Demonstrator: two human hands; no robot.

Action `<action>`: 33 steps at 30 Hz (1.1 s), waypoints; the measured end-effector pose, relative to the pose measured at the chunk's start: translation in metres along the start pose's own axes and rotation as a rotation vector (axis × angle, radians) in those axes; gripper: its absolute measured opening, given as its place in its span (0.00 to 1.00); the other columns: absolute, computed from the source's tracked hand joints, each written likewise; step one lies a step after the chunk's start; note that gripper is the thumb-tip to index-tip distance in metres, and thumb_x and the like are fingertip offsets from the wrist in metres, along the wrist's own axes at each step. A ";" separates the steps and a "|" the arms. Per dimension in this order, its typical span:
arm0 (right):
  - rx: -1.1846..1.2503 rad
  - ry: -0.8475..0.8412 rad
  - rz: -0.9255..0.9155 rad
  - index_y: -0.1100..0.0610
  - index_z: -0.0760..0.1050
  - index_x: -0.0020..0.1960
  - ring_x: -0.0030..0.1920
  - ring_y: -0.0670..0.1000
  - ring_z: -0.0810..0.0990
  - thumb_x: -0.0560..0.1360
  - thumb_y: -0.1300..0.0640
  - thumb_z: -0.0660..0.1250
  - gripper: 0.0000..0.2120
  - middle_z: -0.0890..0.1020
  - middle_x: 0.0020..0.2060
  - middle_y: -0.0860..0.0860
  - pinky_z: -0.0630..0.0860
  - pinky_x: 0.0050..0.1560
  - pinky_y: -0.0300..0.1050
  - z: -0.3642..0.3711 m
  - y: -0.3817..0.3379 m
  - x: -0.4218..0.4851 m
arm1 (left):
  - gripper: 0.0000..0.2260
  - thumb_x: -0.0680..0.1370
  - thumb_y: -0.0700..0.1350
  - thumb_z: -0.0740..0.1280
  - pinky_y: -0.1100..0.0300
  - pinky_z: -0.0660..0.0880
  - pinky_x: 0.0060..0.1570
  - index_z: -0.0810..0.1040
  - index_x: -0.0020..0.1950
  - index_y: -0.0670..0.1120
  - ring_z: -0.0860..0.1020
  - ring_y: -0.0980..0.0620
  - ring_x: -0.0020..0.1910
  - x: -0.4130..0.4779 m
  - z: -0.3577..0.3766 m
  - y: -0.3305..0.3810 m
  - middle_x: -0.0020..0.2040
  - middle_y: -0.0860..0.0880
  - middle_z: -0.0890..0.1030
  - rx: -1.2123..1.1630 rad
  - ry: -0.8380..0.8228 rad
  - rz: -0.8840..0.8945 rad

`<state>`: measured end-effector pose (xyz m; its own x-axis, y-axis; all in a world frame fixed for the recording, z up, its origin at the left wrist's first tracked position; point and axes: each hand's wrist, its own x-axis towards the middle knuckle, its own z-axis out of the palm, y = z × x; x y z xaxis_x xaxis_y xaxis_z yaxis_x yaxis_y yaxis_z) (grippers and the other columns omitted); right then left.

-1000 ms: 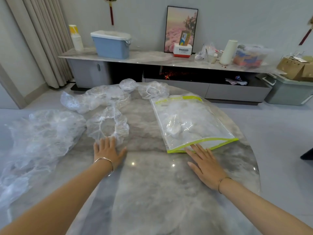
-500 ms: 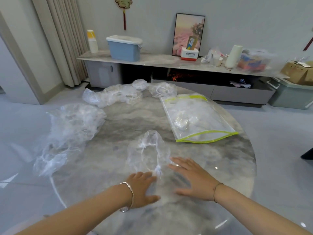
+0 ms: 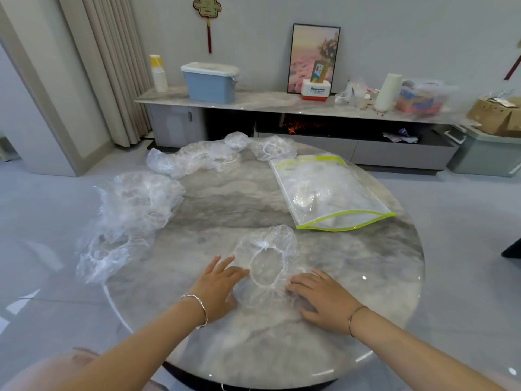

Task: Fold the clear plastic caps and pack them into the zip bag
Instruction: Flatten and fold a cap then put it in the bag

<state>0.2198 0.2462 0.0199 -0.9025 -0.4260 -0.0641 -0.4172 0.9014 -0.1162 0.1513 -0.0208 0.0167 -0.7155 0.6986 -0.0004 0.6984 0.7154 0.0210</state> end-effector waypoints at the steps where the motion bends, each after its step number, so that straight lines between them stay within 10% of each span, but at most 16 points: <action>1: 0.012 0.049 -0.004 0.45 0.76 0.58 0.55 0.41 0.76 0.68 0.45 0.57 0.20 0.78 0.53 0.41 0.54 0.67 0.38 0.005 0.002 0.001 | 0.30 0.62 0.52 0.75 0.53 0.62 0.71 0.75 0.64 0.54 0.74 0.51 0.64 0.001 0.000 0.000 0.56 0.57 0.78 -0.003 0.013 0.008; 4: 0.012 0.197 -0.047 0.43 0.77 0.52 0.43 0.42 0.74 0.67 0.50 0.58 0.16 0.76 0.41 0.41 0.63 0.55 0.35 0.010 0.006 0.004 | 0.19 0.55 0.56 0.80 0.64 0.76 0.50 0.82 0.44 0.58 0.79 0.58 0.41 0.004 0.008 -0.001 0.37 0.60 0.78 -0.062 0.143 0.039; 10: 0.111 0.252 -0.039 0.46 0.80 0.47 0.48 0.43 0.74 0.72 0.49 0.58 0.12 0.78 0.47 0.42 0.65 0.54 0.33 0.014 0.010 0.002 | 0.02 0.70 0.52 0.68 0.60 0.75 0.54 0.78 0.38 0.55 0.80 0.54 0.50 0.000 0.005 0.001 0.46 0.58 0.81 -0.257 0.184 0.040; 17: 0.965 0.288 0.442 0.63 0.75 0.41 0.37 0.44 0.80 0.78 0.62 0.63 0.08 0.80 0.34 0.50 0.73 0.44 0.36 0.006 0.002 0.003 | 0.14 0.80 0.51 0.58 0.64 0.69 0.39 0.69 0.35 0.52 0.75 0.56 0.35 0.004 -0.002 0.008 0.32 0.55 0.77 -0.638 0.082 -0.274; 24: 0.835 0.249 0.631 0.55 0.72 0.41 0.25 0.43 0.73 0.79 0.56 0.63 0.08 0.76 0.24 0.47 0.72 0.34 0.38 0.010 0.006 0.007 | 0.17 0.81 0.50 0.58 0.66 0.71 0.31 0.70 0.33 0.48 0.72 0.58 0.23 0.007 -0.002 0.009 0.23 0.52 0.77 -0.806 0.009 -0.537; 29: 0.528 0.447 0.511 0.52 0.70 0.56 0.48 0.45 0.76 0.77 0.50 0.64 0.10 0.77 0.47 0.46 0.71 0.51 0.43 0.009 -0.001 0.008 | 0.11 0.81 0.55 0.54 0.58 0.73 0.41 0.71 0.50 0.49 0.77 0.52 0.38 0.006 0.000 0.008 0.39 0.51 0.79 -0.591 0.170 -0.533; 33: 0.042 0.544 0.019 0.52 0.69 0.66 0.65 0.48 0.68 0.80 0.45 0.53 0.19 0.73 0.66 0.49 0.58 0.65 0.42 0.006 -0.017 0.011 | 0.23 0.81 0.55 0.46 0.56 0.62 0.66 0.64 0.72 0.48 0.67 0.52 0.68 0.006 0.002 0.015 0.70 0.50 0.69 -0.313 0.384 -0.073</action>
<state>0.2181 0.2259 0.0150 -0.8396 -0.2974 0.4546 -0.4053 0.9001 -0.1599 0.1574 -0.0058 0.0148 -0.7571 0.5490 0.3541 0.6507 0.6821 0.3336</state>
